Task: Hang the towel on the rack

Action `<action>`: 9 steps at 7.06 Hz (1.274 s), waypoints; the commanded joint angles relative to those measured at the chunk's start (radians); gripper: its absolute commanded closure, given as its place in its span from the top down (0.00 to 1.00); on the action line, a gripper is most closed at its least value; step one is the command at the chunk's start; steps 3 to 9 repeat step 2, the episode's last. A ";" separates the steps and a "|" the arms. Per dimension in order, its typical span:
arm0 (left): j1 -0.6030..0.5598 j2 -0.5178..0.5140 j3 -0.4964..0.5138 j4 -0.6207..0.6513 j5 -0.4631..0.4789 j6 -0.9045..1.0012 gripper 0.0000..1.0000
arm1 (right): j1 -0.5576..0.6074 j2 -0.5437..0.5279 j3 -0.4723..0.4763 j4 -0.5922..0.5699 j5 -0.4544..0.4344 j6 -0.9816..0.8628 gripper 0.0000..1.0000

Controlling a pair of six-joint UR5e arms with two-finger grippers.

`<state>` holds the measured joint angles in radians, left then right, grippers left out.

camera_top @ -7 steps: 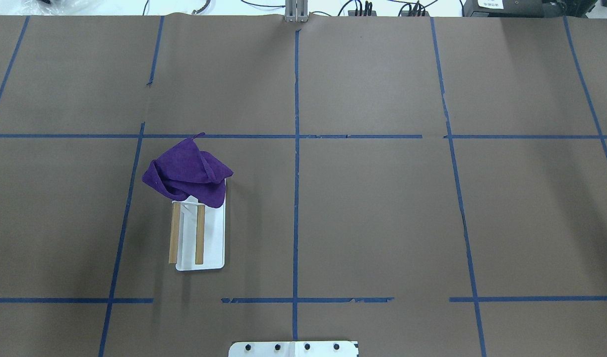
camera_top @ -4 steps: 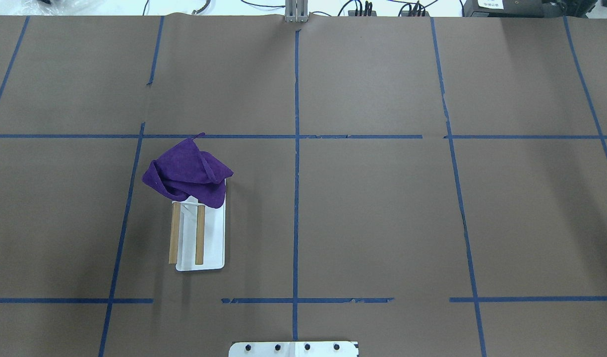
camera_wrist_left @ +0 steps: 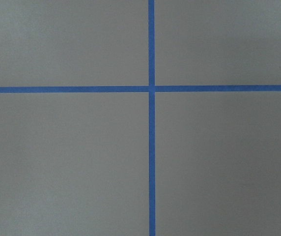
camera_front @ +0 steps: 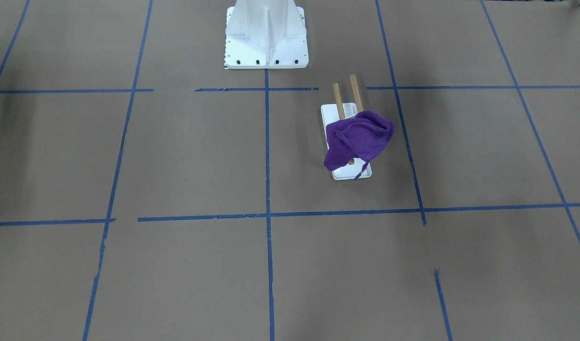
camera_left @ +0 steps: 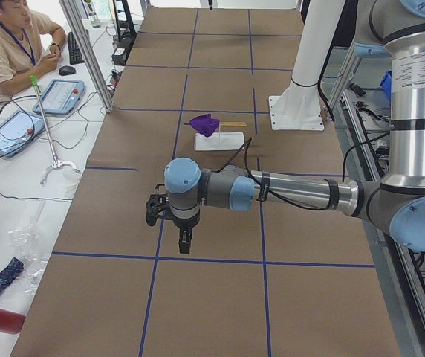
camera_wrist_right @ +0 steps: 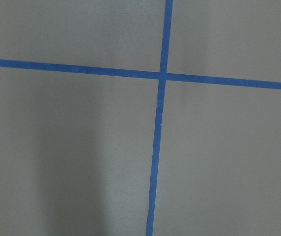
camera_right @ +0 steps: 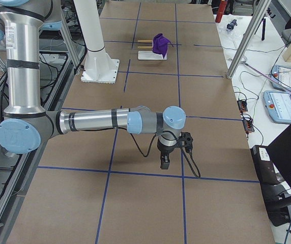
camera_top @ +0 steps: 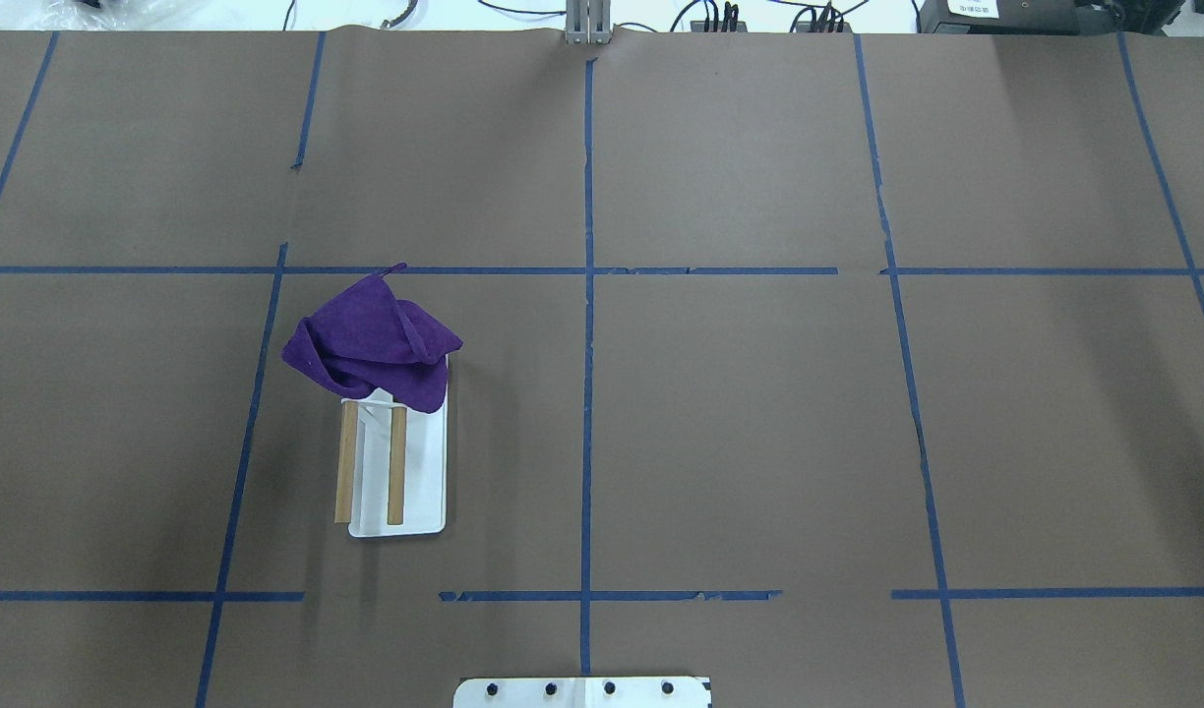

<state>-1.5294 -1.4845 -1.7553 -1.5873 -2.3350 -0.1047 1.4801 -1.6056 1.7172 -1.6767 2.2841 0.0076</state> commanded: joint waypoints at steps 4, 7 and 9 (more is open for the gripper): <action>0.000 0.003 0.004 0.000 0.000 -0.001 1.00 | 0.000 0.000 0.001 0.000 0.000 0.000 1.00; 0.000 0.003 0.004 0.000 0.000 -0.001 1.00 | 0.000 0.000 0.001 0.000 0.000 0.000 1.00; 0.000 0.003 0.004 0.000 0.000 -0.001 1.00 | 0.000 0.000 0.001 0.000 0.000 0.000 1.00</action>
